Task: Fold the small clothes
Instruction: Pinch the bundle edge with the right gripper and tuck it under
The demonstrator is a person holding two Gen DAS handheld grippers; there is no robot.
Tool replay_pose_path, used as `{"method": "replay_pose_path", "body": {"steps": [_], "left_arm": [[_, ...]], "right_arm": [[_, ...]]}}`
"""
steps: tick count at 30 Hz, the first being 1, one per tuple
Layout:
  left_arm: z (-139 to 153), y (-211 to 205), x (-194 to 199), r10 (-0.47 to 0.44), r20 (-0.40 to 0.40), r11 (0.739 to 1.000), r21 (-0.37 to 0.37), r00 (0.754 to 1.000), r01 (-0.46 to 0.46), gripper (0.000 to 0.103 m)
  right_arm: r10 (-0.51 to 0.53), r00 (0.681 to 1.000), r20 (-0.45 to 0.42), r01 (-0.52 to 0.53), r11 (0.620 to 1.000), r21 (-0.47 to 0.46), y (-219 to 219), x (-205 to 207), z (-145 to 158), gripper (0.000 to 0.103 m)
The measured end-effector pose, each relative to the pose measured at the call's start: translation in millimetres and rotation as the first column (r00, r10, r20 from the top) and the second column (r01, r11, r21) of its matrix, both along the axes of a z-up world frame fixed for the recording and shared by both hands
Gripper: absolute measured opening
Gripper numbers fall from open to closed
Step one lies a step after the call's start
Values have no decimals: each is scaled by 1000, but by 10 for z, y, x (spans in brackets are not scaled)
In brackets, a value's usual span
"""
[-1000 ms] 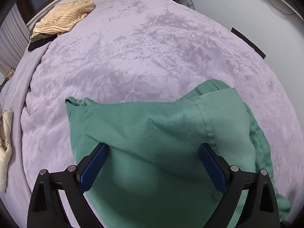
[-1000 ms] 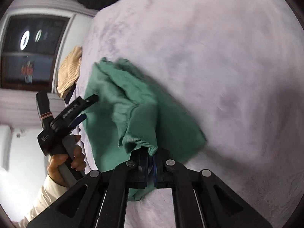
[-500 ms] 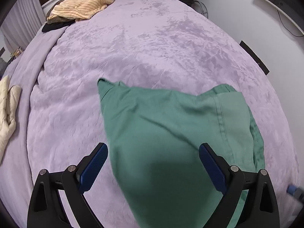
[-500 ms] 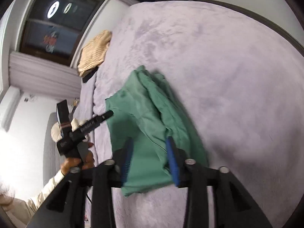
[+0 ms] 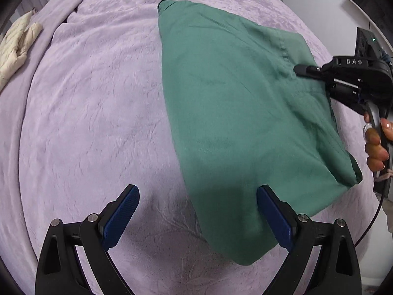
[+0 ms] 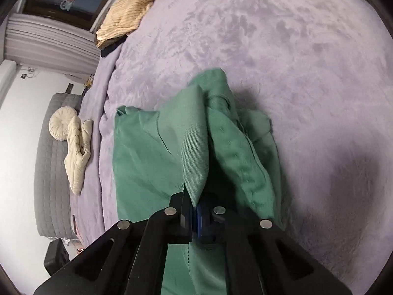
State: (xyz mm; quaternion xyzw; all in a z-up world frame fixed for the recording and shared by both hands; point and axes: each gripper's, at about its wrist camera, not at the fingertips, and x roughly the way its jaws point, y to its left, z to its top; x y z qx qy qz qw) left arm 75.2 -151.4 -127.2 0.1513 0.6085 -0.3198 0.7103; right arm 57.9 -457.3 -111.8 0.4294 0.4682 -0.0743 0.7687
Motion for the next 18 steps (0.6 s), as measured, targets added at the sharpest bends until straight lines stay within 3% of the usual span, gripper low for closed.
{"method": "replay_pose_path", "body": {"steps": [2, 3, 6, 8, 11, 15, 18], "left_arm": [[-19, 18, -43, -4, 7, 1000, -9, 1000, 4, 97], [-33, 19, -77, -14, 18, 1000, -14, 1000, 14, 97], [-97, -14, -183, -63, 64, 998, -6, 996, 63, 98], [-144, -39, -230, -80, 82, 997, 0, 993, 80, 101], [-166, -38, -239, -63, 69, 998, -2, 996, 64, 101], [-72, -14, -230, -65, 40, 998, 18, 997, 64, 101], [84, 28, -189, -61, 56, 998, 12, 997, 61, 101]], "right_arm": [[16, 999, 51, -11, 996, -93, -15, 55, 197, 2], [16, 998, 53, -11, 995, -95, -57, 87, 195, 2], [5, 1000, -9, -5, 997, -83, -206, 176, -64, 2], [-13, 999, -46, 12, 999, -36, -291, 123, -304, 3], [-96, 995, -10, 97, 991, 96, -428, -54, -437, 2], [-90, 995, -39, 91, 996, 20, -384, -246, -125, 4], [-47, 999, -1, 47, 999, -22, -253, -471, 249, 9]]}}
